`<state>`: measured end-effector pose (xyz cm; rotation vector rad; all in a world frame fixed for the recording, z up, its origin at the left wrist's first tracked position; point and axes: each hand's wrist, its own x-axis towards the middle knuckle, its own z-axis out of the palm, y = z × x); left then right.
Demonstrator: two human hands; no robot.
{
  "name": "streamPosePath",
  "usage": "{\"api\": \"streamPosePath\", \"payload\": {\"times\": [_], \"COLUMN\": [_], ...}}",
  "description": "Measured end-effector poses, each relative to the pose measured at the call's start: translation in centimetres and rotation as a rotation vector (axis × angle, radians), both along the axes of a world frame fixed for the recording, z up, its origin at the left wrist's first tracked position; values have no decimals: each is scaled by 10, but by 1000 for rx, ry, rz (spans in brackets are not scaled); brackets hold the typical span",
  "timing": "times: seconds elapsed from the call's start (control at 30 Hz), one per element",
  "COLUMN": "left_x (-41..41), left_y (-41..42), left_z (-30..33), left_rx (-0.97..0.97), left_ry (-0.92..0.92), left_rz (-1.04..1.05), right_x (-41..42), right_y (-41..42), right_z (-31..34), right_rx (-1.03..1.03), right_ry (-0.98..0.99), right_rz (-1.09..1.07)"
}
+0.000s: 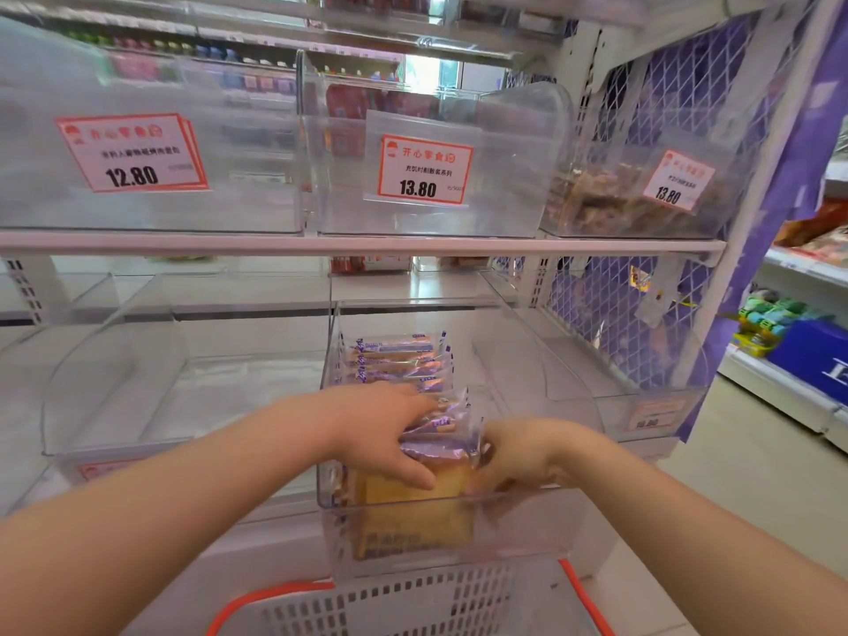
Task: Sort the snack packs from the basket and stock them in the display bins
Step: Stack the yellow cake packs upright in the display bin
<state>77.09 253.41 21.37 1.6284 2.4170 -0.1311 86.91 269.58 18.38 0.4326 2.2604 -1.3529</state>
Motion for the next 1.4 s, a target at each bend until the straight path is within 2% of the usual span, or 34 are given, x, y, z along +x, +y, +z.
{"api": "streamPosePath", "payload": {"times": [0.07,0.2,0.4,0.43,0.53,0.6,0.63,0.73,0.8,0.93,1.03,1.1,1.13,1.23,1.3,1.4], "left_x": [1,-1,-5,-6,-4,-2,-2,0,1,10,23,35,41,58,59,53], "left_y": [0,4,1,-2,-11,-16,-18,-22,-22,-24,-32,-41,-46,-57,-57,-56], "left_z": [-4,-7,-1,0,1,0,0,4,5,6,7,3,0,-11,-13,-11], "left_rx": [-3,-51,-99,-97,-53,-25,-31,-120,-160,-122,54,274,337,234,144,137], "left_ry": [70,111,131,140,218,297,328,382,426,423,485,459,413,333,292,217], "left_rz": [30,60,118,122,91,48,39,61,72,135,100,-2,-48,-67,-1,53], "right_x": [-5,-9,-16,-16,-11,-8,-8,-10,-7,10,30,49,59,77,78,73], "right_y": [0,14,9,9,11,6,4,-1,3,13,10,2,-2,-10,-9,-6], "right_z": [2,0,-3,-2,5,11,14,14,10,3,2,5,6,-2,-7,-5], "right_rx": [26,-152,-103,-46,413,530,545,711,829,822,856,841,848,970,1043,1111], "right_ry": [70,95,229,241,426,644,689,632,547,457,690,847,853,758,718,673], "right_rz": [-10,-102,-100,-86,24,167,230,355,363,179,56,101,177,347,312,261]}}
